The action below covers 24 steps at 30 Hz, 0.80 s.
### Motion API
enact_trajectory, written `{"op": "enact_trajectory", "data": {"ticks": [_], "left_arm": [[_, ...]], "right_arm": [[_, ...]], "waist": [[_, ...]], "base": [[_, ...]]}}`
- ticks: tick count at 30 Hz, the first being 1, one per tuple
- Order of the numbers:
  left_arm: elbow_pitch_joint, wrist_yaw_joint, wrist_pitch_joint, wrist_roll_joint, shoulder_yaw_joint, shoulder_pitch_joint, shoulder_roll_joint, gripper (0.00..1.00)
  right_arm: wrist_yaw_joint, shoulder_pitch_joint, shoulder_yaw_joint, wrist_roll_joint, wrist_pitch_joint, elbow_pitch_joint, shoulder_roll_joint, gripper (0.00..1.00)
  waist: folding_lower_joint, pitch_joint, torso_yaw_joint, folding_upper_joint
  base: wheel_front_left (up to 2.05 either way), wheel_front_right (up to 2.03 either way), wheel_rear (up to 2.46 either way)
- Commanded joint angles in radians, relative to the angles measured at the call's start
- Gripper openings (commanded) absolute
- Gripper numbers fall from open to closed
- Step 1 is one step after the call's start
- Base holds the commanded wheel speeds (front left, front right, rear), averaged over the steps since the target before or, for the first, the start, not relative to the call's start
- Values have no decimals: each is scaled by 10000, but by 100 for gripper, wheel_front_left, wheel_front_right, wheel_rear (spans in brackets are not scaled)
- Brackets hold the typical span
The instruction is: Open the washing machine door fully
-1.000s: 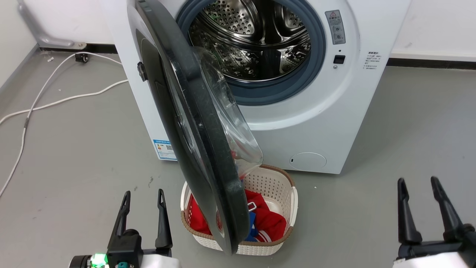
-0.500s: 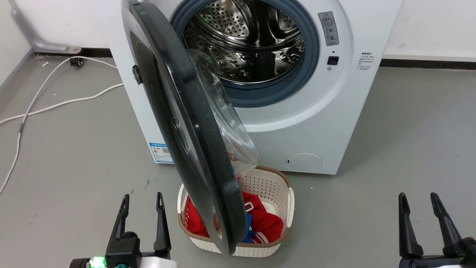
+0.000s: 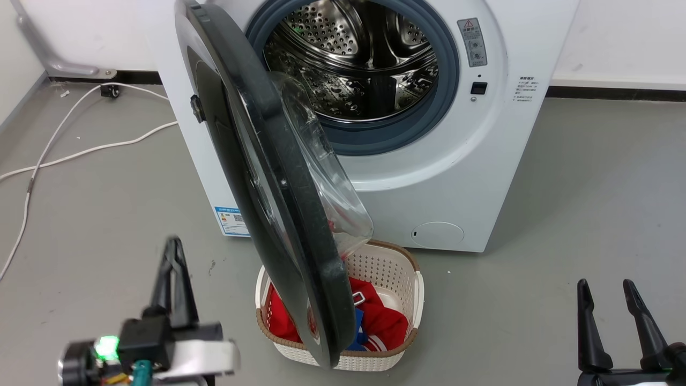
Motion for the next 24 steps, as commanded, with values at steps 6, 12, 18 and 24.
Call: {"op": "enact_trajectory", "data": {"ticks": [6,12,18,24], "left_arm": [[-1780,50,-26,535,-97,-872,427,0],[-3232,-259,-26,914,-849,-1869,739,0],[-3957,-531,-24,1129,-1806,-2742,728,0],[-4039,-891,-23,1102,-2825,-3004,604,0]], "right_arm": [[1,-45,10,21,-18,53,31,100],[1,-73,-23,-17,-18,59,29,100],[1,-57,10,15,-18,128,29,100],[1,-88,51,55,-19,154,30,100]], "waist": [[0,-10,-27,0],[0,28,-35,0],[0,53,-38,0],[0,90,-66,0]], "base": [[0,0,0],[0,0,0],[0,0,0],[0,0,0]]}}
